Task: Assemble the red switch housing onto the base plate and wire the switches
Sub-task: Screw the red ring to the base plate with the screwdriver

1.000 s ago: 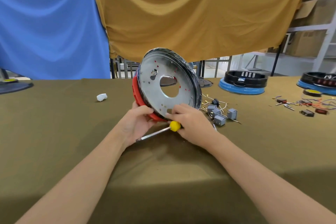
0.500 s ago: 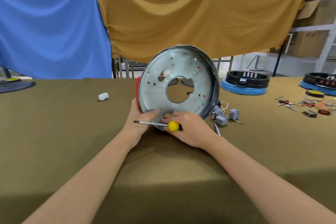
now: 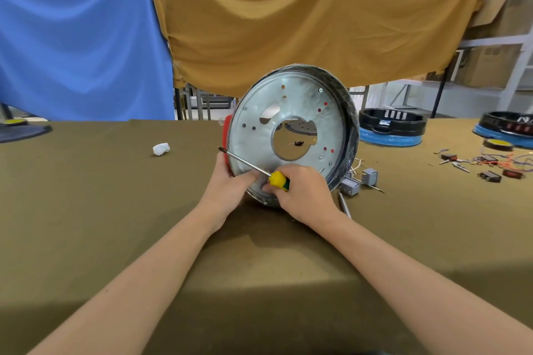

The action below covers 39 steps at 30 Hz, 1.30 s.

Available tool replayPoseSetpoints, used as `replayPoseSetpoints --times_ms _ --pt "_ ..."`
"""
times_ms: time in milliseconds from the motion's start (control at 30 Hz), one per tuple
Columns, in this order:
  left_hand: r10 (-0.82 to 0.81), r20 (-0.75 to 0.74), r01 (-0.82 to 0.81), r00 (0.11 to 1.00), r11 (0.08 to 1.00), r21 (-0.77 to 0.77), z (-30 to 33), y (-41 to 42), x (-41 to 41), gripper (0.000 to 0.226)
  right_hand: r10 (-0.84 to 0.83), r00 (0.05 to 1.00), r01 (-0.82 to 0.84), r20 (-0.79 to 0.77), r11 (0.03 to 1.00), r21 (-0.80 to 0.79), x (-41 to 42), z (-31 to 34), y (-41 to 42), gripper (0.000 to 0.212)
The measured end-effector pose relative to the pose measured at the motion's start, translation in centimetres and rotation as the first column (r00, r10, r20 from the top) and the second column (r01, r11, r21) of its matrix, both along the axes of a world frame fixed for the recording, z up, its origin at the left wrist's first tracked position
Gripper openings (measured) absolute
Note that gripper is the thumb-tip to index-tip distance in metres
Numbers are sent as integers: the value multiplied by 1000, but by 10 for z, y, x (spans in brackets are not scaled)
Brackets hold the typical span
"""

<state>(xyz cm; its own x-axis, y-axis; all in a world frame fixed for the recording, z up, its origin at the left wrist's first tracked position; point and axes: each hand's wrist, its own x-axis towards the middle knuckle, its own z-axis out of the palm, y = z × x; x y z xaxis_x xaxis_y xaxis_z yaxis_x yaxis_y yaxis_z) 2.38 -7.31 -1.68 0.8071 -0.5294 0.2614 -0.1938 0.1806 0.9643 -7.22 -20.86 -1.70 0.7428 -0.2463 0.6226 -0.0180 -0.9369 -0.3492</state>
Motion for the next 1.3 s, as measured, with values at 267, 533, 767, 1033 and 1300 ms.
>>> replayPoseSetpoints --times_ms 267,533,767,1033,1300 --pt "49 15 -49 999 999 8 -1 -4 -3 69 -96 995 96 -11 995 -12 0 -2 1 33" --pt "62 -165 -71 984 996 -51 0 -2 1 62 -47 996 47 -70 999 -6 3 0 0 33" --pt "66 -275 -98 959 990 -101 4 -2 2 50 -36 996 39 -77 999 36 0 3 -2 37" --pt "41 -508 -164 860 966 -198 7 4 15 49 6 979 -31 205 992 121 -20 9 -4 10" --pt "229 -542 -443 809 843 -305 11 13 25 40 -155 984 116 -88 931 -345 -16 5 -8 37"
